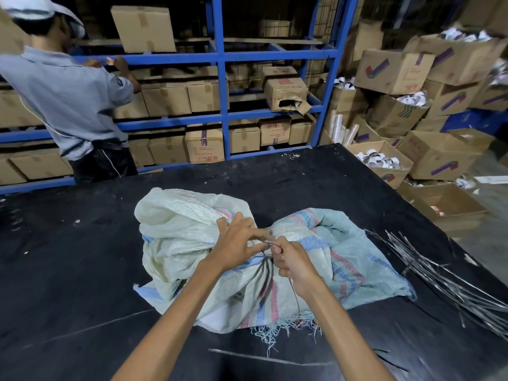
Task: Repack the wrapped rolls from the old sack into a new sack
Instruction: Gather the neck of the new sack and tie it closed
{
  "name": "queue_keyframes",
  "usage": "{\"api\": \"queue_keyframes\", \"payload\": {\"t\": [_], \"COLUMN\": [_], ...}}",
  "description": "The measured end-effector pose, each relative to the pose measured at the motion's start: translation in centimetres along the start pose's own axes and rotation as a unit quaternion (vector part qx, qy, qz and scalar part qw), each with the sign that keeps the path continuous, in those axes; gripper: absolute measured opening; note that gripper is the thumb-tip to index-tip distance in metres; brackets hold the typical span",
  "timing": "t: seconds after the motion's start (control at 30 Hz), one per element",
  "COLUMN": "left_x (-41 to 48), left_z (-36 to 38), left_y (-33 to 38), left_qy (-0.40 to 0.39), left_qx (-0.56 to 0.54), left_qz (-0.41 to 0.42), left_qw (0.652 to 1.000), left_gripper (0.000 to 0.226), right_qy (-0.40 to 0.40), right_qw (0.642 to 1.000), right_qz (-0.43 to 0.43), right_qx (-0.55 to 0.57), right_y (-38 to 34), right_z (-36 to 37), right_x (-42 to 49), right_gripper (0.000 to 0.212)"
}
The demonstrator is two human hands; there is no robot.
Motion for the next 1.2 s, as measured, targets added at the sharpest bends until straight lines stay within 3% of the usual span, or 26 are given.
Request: {"api": "queue_keyframes", "payload": {"t": [0.1, 0.2, 0.33, 0.4, 0.5, 0.57, 0.63, 0.7, 0.73, 0.8, 0.87, 0.93, 1.0, 1.1, 1.2], "left_x": [0.3, 0.2, 0.1, 0.0, -0.2, -0.3, -0.5, -0.6, -0.7, -0.8, -0.8, -1.0, -0.9, -0.3, -0.1], "left_z": [0.4, 1.1, 1.5, 1.4, 1.1, 1.1, 0.8, 0.1, -0.5, -1.6, -1.9, -1.6, -1.2, -0.9, -0.7], "left_y": [-0.4, -1.1, -1.6, -1.8, -1.7, -1.6, -1.7, -1.6, -1.4, -0.8, -0.5, -0.5, -0.7, -1.1, -1.5], "left_qy": [-0.008, -0.044, -0.076, -0.086, -0.084, -0.087, -0.082, -0.072, -0.069, -0.066, -0.082, -0.093, -0.067, -0.029, -0.006], "left_qx": [-0.09, -0.105, -0.102, -0.104, -0.109, -0.114, -0.126, -0.179, -0.222, -0.297, -0.299, -0.289, -0.274, -0.22, -0.165], "left_qz": [-0.018, -0.022, -0.013, -0.011, -0.008, -0.013, -0.022, -0.041, -0.059, -0.098, -0.106, -0.109, -0.128, -0.125, -0.102], "left_qw": [0.996, 0.993, 0.992, 0.991, 0.99, 0.99, 0.988, 0.98, 0.971, 0.948, 0.945, 0.947, 0.951, 0.967, 0.981], "left_gripper": [0.017, 0.026, 0.031, 0.027, 0.016, 0.015, 0.013, 0.013, 0.016, 0.013, 0.016, 0.043, 0.056, 0.054, 0.04], "right_qy": [-0.008, 0.033, 0.189, 0.263, 0.299, 0.285, 0.241, 0.124, 0.047, -0.093, -0.153, -0.129, -0.085, -0.055, -0.044], "right_qw": [0.999, 0.993, 0.917, 0.883, 0.874, 0.879, 0.919, 0.985, 0.998, 0.98, 0.962, 0.971, 0.986, 0.995, 0.997], "right_qz": [-0.012, -0.059, -0.206, -0.242, -0.264, -0.263, -0.219, -0.109, -0.03, 0.094, 0.124, 0.104, 0.062, 0.009, -0.016], "right_qx": [-0.029, -0.099, -0.283, -0.305, -0.279, -0.279, -0.222, -0.053, 0.033, 0.15, 0.189, 0.173, 0.133, 0.085, 0.069], "right_y": [-0.3, -0.6, -0.4, 0.1, 0.4, 0.7, 0.8, 0.9, 1.0, 0.9, 0.8, 0.5, 0.0, -0.9, -1.0], "right_z": [-0.4, -1.0, -1.1, -0.9, -0.9, -0.7, -0.7, -0.9, -1.0, -1.0, -0.9, -0.6, -0.4, -0.1, 0.2], "right_x": [0.0, -0.3, -0.5, -0.5, -0.7, -0.5, -0.1, 0.6, 0.8, 0.8, 0.7, 0.7, 0.3, -0.2, -0.4], "right_gripper": [0.032, 0.031, 0.048, 0.035, 0.005, 0.005, 0.011, 0.009, 0.008, 0.012, 0.018, 0.024, 0.027, 0.025, 0.037]}}
Point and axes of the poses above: each hand's wrist, its own x-axis towards the middle knuckle, its own z-axis out of the palm, y = z × x, the point moved 3 cm from there along x, towards the middle knuckle, and after that the axes turned 13 degrees about z, right-handed, at the moved point
